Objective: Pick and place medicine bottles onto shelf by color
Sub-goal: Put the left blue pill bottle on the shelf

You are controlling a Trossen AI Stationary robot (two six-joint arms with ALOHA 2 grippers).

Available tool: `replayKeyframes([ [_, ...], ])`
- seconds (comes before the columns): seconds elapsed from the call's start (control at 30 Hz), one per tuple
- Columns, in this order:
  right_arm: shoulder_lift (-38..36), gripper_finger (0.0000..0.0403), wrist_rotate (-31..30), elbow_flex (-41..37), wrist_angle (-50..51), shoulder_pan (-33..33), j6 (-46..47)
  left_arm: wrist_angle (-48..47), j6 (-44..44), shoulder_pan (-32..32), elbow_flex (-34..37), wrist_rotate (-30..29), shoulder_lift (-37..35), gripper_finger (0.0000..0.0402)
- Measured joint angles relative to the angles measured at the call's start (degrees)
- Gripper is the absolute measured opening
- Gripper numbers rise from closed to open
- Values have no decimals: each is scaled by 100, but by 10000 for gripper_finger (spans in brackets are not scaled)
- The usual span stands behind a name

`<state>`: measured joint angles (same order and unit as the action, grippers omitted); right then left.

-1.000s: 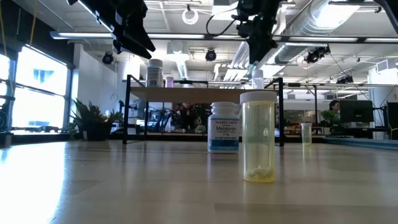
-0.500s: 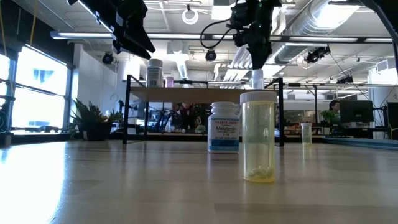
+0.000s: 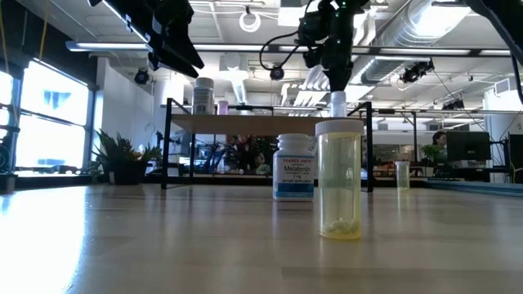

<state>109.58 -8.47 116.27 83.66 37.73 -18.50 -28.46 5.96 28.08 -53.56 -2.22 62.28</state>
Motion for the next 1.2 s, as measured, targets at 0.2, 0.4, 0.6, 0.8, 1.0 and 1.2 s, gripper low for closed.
replayKeyframes([
  [0.2,15,108,44,-2,151,-1,-4,-6,-9,0,0,5,-2,207],
  [0.4,15,108,46,-2,147,-1,1,-14,-11,0,0,5,-2,207],
  [0.6,15,108,60,-2,171,-1,-2,-16,-11,0,0,7,-2,207],
  [0.8,42,108,192,-2,234,-1,41,-18,-13,0,0,9,-2,207],
  [1.0,42,108,142,-2,197,-1,46,-18,-13,2,0,9,-2,207],
  [1.2,42,108,140,-2,186,-1,44,-18,-13,2,0,9,-2,207],
])
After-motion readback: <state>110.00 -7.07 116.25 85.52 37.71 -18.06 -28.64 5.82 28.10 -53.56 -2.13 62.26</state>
